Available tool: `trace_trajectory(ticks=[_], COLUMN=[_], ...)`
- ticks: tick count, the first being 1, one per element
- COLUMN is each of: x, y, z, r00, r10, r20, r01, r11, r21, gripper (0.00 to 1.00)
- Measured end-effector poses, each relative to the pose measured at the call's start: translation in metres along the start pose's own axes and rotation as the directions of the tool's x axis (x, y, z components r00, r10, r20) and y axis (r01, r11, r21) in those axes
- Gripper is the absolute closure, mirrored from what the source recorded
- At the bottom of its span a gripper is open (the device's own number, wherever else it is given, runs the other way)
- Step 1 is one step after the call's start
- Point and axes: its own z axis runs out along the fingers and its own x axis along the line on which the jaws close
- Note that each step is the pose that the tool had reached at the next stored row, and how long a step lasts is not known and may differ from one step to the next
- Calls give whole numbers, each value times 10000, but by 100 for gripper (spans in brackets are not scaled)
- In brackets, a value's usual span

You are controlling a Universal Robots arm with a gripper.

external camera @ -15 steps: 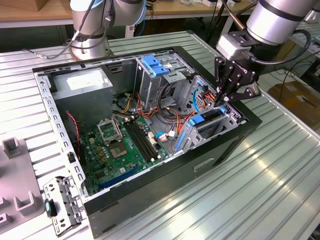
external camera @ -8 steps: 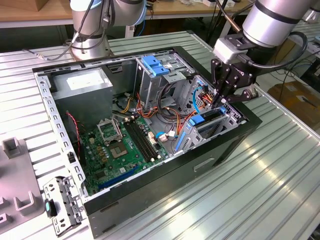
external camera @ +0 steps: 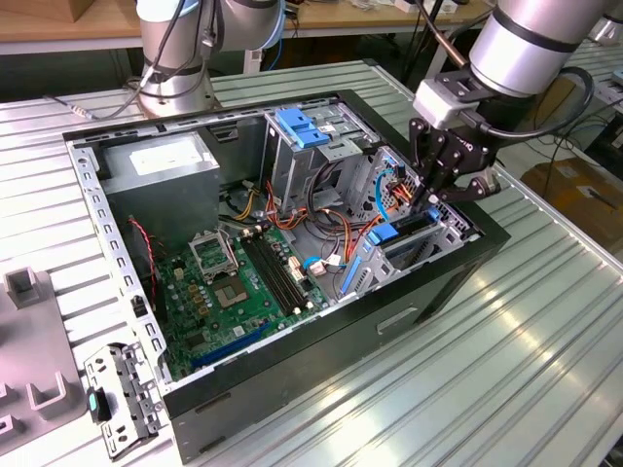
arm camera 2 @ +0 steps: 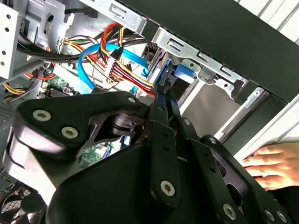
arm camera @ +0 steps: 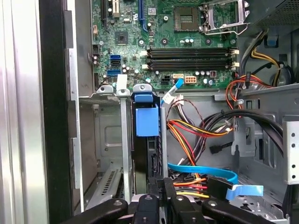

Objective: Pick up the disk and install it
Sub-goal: 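Insert the first disk wire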

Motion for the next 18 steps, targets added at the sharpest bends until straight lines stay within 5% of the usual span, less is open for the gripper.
trace_trajectory(ticks=[18], x=[10], y=[9], z=[33], r00=[9999], r10=[-142], r20=[0], r01=[142], r11=[9999], r21=[-5], gripper=[84])
